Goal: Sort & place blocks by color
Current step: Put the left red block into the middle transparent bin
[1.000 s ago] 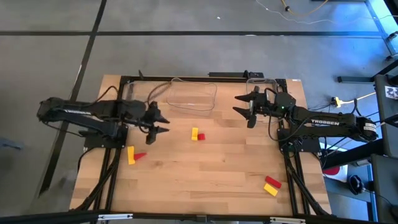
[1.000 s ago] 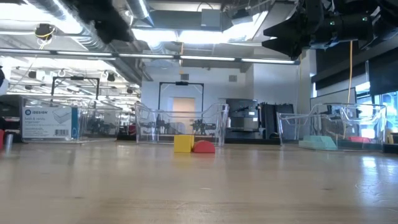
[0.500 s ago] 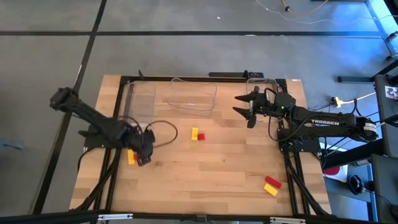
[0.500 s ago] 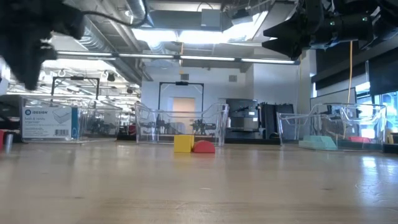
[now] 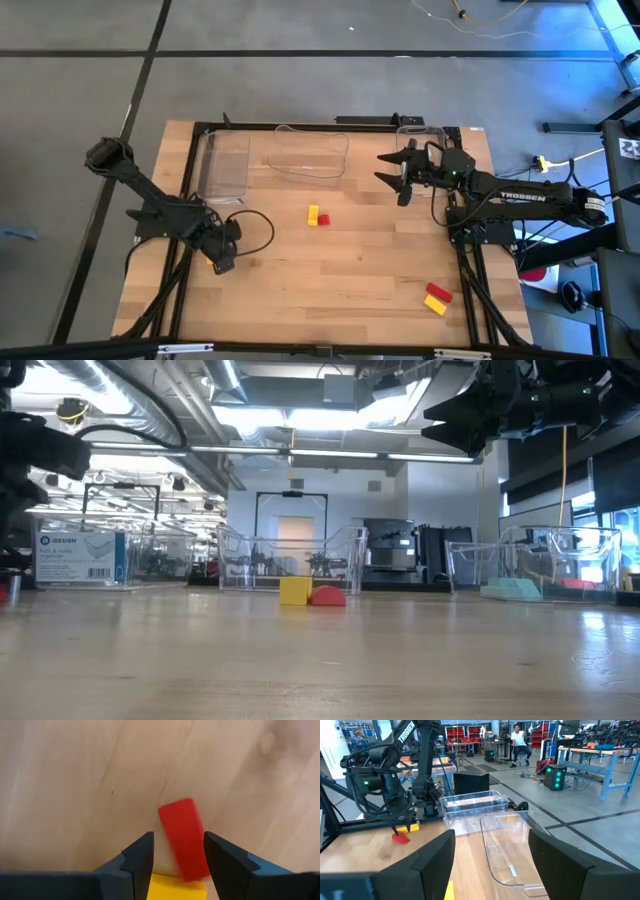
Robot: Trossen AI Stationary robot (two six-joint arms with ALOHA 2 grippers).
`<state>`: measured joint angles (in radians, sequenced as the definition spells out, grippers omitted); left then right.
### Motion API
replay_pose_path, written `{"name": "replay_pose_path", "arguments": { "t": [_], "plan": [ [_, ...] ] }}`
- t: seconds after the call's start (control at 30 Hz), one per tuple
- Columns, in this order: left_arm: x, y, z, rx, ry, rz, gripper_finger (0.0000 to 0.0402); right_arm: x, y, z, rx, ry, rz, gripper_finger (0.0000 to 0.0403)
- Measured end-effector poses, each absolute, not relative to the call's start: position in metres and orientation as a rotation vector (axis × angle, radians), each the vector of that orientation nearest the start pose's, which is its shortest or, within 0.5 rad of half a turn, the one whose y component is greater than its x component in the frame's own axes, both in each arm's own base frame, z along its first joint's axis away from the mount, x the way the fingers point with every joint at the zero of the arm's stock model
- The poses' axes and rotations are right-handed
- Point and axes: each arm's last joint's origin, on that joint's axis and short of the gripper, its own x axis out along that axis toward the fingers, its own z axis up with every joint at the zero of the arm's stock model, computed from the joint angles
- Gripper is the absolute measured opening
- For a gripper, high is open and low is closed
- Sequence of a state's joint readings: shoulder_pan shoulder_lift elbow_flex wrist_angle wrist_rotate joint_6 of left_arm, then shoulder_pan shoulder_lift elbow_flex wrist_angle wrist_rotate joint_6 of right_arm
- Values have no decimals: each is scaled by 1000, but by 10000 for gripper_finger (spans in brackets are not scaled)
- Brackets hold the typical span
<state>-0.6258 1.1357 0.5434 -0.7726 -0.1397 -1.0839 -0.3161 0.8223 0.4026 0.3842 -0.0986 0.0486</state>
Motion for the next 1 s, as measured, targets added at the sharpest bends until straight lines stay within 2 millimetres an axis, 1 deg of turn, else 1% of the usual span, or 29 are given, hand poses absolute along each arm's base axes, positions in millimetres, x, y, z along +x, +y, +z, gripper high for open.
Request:
{"name": "replay_pose_path", "arguments": {
  "t": [0.23, 0.4, 0.6, 0.7, 0.9, 1.0],
  "plan": [
    [137, -94, 161, -416, 1303, 276, 165, 177, -55, 248, 55, 30, -219, 255],
    [141, -100, 163, -500, 1293, 217, 165, 177, -55, 248, 55, 29, -219, 255],
    [140, -100, 162, -728, 1326, 352, 165, 177, -55, 248, 55, 30, -219, 255],
    [140, -100, 162, -793, 1310, 419, 165, 177, -55, 248, 55, 30, -219, 255],
    [141, -100, 160, -803, 1317, 441, 165, 177, -55, 248, 55, 30, -219, 255],
    [142, -101, 159, -748, 1328, 405, 165, 177, -55, 248, 55, 30, -219, 255]
  ]
}}
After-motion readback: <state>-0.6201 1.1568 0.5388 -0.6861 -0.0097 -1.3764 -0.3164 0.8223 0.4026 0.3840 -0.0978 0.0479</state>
